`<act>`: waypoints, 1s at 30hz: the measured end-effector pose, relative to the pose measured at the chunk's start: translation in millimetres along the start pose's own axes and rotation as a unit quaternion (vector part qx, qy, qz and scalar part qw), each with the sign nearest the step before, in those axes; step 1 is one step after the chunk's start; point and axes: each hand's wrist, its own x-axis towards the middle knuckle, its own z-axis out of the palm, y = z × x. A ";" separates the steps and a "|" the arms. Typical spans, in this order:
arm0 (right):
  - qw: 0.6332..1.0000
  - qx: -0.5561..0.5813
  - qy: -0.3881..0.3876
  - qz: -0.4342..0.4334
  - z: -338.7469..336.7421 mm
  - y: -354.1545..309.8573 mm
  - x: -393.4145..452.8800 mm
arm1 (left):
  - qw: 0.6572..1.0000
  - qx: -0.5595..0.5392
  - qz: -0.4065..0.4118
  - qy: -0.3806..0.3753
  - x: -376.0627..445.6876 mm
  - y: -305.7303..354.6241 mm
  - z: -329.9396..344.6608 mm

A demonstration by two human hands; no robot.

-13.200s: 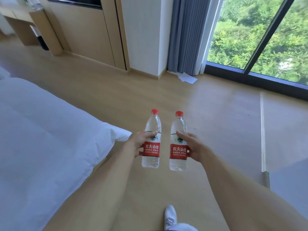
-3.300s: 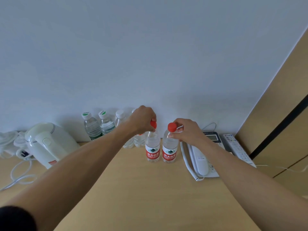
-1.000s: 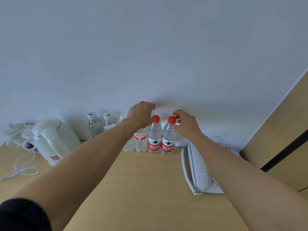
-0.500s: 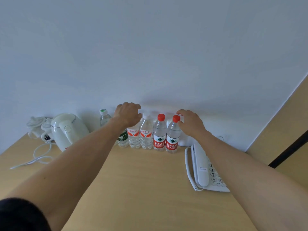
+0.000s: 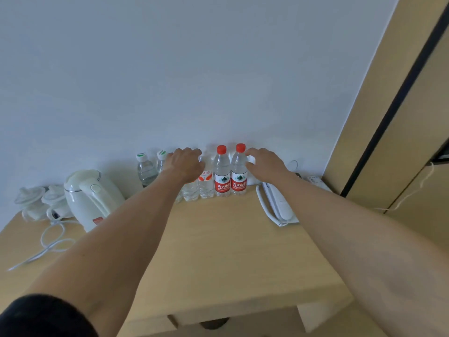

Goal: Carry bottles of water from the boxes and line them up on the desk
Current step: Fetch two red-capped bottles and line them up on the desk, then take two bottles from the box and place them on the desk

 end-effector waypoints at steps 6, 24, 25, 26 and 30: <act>0.998 -0.038 -0.027 0.053 17.6 -10.9 -82.9 | 0.995 0.000 0.095 -0.019 -47.6 35.0 16.8; 0.931 -0.033 -0.023 0.362 -1.1 110.1 -333.2 | 0.919 0.024 0.384 -0.088 -172.4 265.7 67.1; 0.925 -0.034 -0.021 0.379 -6.9 119.5 -351.2 | 0.909 0.026 0.405 -0.092 -181.1 286.0 68.5; 0.918 -0.039 -0.021 0.393 -12.2 129.2 -369.9 | 0.900 0.025 0.424 -0.095 -190.7 306.9 70.2; 0.888 -0.053 0.002 0.456 -30.2 167.3 -452.5 | 0.867 0.015 0.486 -0.113 -240.0 393.0 79.1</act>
